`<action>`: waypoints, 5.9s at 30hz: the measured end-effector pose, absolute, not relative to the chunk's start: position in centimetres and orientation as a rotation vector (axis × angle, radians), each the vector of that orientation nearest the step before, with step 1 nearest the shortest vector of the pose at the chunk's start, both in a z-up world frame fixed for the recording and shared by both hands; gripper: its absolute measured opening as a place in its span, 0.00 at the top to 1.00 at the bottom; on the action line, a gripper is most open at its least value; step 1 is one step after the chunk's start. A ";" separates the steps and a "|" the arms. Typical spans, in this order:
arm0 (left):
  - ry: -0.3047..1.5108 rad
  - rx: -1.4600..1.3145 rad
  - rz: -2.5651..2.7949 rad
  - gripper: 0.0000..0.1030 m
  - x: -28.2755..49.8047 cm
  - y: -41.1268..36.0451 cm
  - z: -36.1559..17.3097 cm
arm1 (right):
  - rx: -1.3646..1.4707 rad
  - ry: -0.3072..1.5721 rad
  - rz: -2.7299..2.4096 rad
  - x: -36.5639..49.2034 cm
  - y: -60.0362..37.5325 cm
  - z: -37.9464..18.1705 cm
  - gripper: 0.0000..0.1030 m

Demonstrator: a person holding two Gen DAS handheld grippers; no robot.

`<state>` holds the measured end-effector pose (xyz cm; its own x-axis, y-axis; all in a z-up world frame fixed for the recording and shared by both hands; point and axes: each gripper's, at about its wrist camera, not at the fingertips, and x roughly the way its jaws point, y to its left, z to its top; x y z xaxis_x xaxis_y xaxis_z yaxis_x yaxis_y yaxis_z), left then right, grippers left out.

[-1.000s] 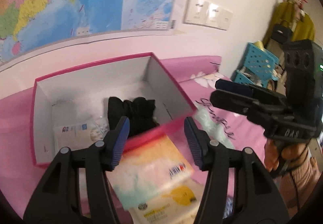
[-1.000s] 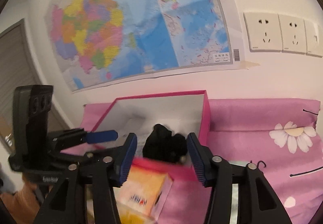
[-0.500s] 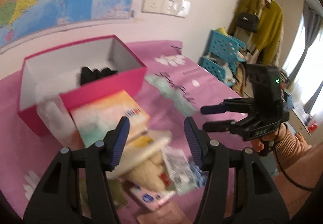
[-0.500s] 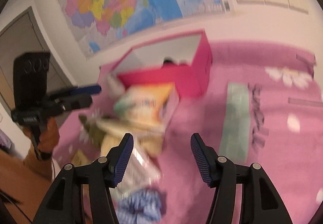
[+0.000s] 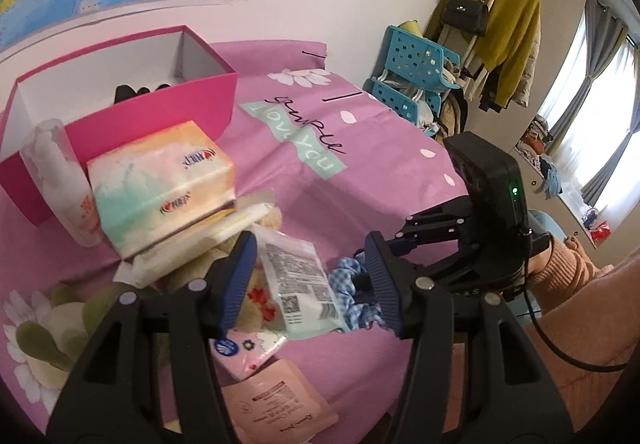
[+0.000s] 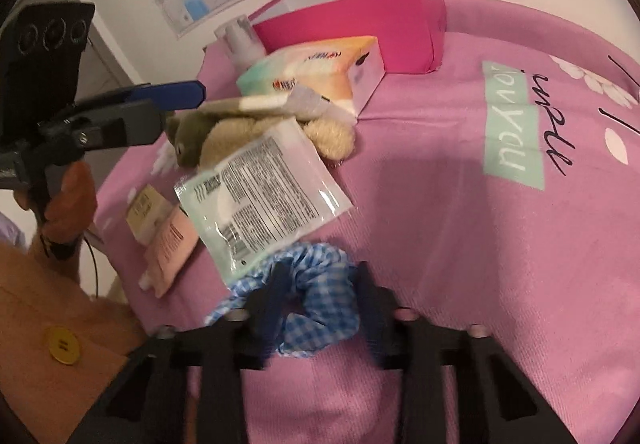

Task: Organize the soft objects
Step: 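Grasp the blue gingham scrunchie with the right gripper, then drop the scrunchie into the pink box by opening the right gripper, then grasp the clear wipes packet with the right gripper, then lower the wipes packet into the pink box and open the right gripper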

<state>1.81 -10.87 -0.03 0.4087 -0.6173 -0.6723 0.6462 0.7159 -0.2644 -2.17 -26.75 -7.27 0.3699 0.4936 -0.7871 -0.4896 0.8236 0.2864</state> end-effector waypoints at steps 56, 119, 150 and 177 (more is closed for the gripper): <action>0.816 -0.013 -0.964 0.44 4.6 -15.2 1.4 | 0.074 0.650 0.633 0.3 -29.2 4.7 0.91; 0.858 0.070 -0.877 0.44 4.0 -13.1 0.4 | 0.043 0.954 0.579 4.7 -29.1 -5.5 0.51; 1.149 0.027 -0.853 0.44 3.6 -17.6 -7.2 | 0.263 1.016 0.736 2.6 -30.0 -8.4 0.80; 0.859 -0.141 -0.881 0.44 9.4 -11.8 2.6 | 0.372 0.649 0.803 5.8 -29.0 2.7 0.89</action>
<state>9.40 -11.84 2.56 0.3345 -0.7255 -0.6015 0.6193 0.6503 -0.4400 5.78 -28.96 2.65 0.5184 0.7603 -0.3914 -0.5419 0.6461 0.5374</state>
